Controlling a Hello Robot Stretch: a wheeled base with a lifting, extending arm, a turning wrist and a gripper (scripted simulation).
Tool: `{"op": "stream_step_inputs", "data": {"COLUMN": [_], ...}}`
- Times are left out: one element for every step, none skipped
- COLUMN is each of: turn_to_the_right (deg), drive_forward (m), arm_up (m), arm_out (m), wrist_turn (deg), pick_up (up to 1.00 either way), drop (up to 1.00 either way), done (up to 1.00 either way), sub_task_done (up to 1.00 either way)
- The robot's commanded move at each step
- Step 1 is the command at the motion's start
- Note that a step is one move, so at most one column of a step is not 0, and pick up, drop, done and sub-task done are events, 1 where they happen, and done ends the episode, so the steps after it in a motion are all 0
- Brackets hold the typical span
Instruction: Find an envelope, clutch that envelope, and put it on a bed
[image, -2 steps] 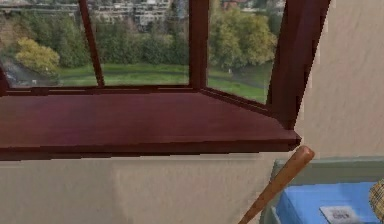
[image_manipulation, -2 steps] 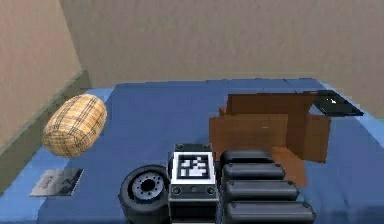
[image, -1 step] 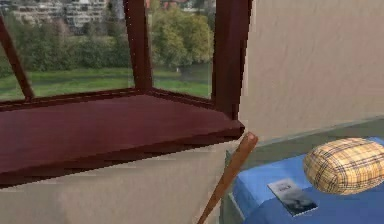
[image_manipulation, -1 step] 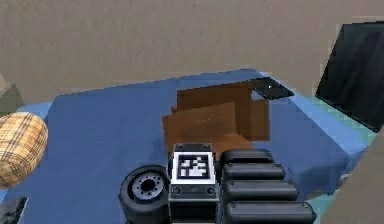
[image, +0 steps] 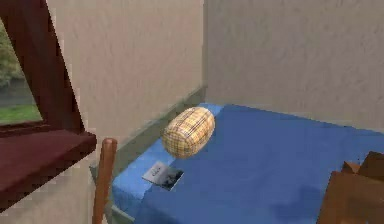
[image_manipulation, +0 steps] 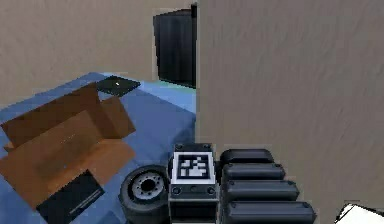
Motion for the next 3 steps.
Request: {"op": "stream_step_inputs", "data": {"turn_to_the_right": [45.0,45.0,0.0], "drive_forward": [0.00,0.00,0.10], "arm_up": [0.00,0.00,0.00], "arm_out": [0.00,0.00,0.00], "wrist_turn": [0.0,0.0,0.0], "pick_up": [0.00,0.00,0.00], "drop": [0.00,0.00,0.00], "done": [0.00,0.00,0.00], "sub_task_done": [0.00,0.00,0.00]}}
